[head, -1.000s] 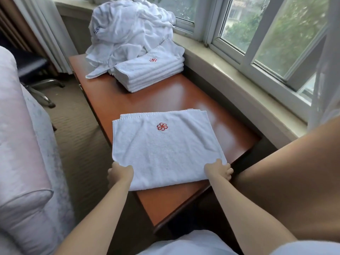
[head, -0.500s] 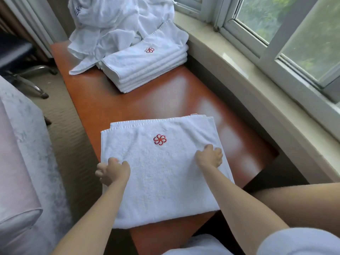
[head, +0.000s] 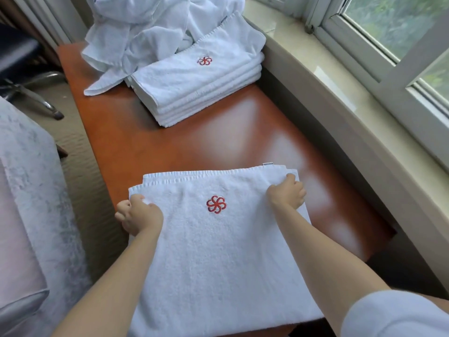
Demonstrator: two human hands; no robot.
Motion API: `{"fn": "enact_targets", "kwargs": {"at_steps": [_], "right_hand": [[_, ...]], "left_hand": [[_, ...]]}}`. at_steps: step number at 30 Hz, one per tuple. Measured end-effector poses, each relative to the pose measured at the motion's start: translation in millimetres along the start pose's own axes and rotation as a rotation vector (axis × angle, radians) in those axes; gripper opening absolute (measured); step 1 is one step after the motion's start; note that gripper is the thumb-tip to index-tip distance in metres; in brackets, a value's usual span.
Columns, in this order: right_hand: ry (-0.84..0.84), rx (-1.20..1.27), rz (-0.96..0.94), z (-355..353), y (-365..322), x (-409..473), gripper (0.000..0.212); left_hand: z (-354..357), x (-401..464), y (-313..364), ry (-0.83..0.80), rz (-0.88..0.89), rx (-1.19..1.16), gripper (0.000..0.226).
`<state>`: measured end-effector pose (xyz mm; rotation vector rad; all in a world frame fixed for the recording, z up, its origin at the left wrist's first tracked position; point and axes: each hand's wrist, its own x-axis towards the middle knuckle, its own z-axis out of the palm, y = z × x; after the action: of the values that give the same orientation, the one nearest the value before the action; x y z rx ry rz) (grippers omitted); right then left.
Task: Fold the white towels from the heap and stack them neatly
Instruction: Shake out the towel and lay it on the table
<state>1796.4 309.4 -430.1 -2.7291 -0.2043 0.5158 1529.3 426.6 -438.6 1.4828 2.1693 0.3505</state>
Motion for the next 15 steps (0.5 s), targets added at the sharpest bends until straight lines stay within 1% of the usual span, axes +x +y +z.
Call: {"fn": "enact_targets", "kwargs": {"at_steps": [2,3,4,6,7,8,9,10,11,13,15], "right_hand": [[-0.045,0.002,0.014,-1,-1,4,0.055],[-0.077,0.010,0.022,-1,-1,6,0.052],[-0.103,0.035,0.018,-1,0,7,0.042],[-0.118,0.125,-0.011,0,3,8,0.007],[-0.101,0.188,-0.041,3,6,9,0.015],[-0.085,0.250,-0.069,4,8,7,0.024],[-0.069,0.314,-0.087,5,10,6,0.030],[-0.049,0.376,-0.106,4,11,3,0.035],[-0.028,0.428,-0.104,2,12,2,0.037],[0.055,0.511,-0.079,-4,13,2,0.032],[0.209,0.545,-0.063,-10,14,8,0.023]], "left_hand": [[-5,4,5,-0.033,-0.092,-0.043,0.045],[-7,6,6,-0.053,-0.133,-0.061,0.048],[-9,8,6,-0.066,-0.158,-0.082,0.046],[-15,8,5,-0.055,-0.130,-0.128,0.025],[-16,7,5,-0.043,-0.095,-0.166,0.012],[-16,6,5,-0.030,-0.056,-0.218,0.016],[-16,5,7,-0.013,-0.022,-0.273,0.028],[-18,3,10,-0.007,-0.009,-0.338,0.034],[-18,4,13,0.002,0.010,-0.392,0.035],[-17,8,19,0.018,0.076,-0.424,0.032],[-15,18,23,0.013,0.150,-0.405,0.032]]}}
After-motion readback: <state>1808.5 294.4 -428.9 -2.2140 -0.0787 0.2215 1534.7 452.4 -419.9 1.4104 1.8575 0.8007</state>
